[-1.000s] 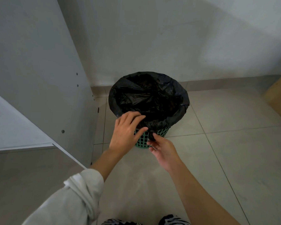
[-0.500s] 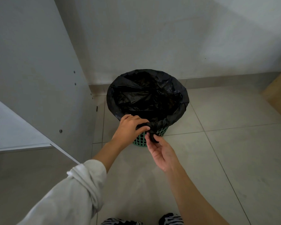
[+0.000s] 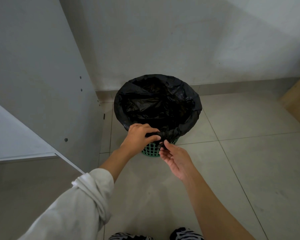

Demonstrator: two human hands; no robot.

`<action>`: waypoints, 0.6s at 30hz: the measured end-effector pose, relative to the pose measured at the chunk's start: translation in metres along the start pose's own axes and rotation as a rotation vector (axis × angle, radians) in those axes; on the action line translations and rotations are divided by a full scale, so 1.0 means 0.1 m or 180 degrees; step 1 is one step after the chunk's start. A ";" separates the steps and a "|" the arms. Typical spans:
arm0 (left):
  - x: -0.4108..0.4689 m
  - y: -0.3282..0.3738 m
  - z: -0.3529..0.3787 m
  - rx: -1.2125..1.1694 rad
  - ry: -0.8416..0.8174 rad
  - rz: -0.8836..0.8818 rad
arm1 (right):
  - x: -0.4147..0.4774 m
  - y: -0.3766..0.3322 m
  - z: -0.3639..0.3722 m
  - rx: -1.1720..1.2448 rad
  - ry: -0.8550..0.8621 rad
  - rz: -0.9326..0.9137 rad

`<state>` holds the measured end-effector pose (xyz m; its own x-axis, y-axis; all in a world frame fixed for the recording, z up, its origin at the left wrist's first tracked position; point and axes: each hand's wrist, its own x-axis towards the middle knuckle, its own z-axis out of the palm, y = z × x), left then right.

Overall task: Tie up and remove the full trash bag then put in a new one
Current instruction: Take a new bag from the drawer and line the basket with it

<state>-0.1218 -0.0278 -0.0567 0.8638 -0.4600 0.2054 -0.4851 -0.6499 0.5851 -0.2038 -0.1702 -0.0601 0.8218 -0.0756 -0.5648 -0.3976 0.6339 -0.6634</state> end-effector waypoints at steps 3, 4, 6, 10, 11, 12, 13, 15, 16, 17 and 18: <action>0.00 -0.01 0.00 -0.0046 -0.0034 -0.0026 | 0.03 0.00 0.05 0.0299 0.0059 0.0197; 0.00 -0.01 -0.01 -0.0061 -0.0051 -0.0037 | 0.03 0.01 0.06 0.0412 0.0036 0.0237; -0.01 -0.02 0.00 -0.0087 -0.0077 -0.0034 | 0.03 0.02 0.07 0.0512 -0.0054 0.0273; 0.00 -0.03 0.00 -0.0096 -0.0091 -0.0038 | 0.05 0.02 0.06 0.0549 -0.0101 0.0322; 0.00 -0.02 -0.01 -0.0118 -0.0118 -0.0043 | 0.06 0.02 0.05 0.0562 -0.0061 0.0343; -0.02 -0.01 -0.01 -0.0085 -0.0124 -0.0009 | 0.07 0.03 0.06 0.0568 -0.0015 0.0365; -0.04 0.01 0.00 0.0124 -0.0045 0.0110 | 0.09 0.03 0.06 0.0546 0.0045 0.0382; -0.17 0.05 0.07 0.0862 0.0560 0.0428 | 0.13 0.04 0.07 0.0512 0.0169 0.0374; -0.27 0.09 0.11 0.0998 0.0881 0.0433 | 0.15 0.04 0.06 0.0508 0.0203 0.0353; -0.37 0.14 0.16 0.0948 0.1124 0.0309 | 0.16 0.04 0.06 0.0477 0.0227 0.0325; -0.47 0.16 0.22 0.0716 0.1201 0.0047 | 0.17 0.05 0.05 0.0421 0.0255 0.0300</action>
<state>-0.1734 -0.0294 -0.0744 0.8254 -0.2440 0.5091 -0.4791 -0.7797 0.4031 -0.1896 -0.1643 -0.0703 0.7462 -0.0686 -0.6622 -0.4099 0.7365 -0.5381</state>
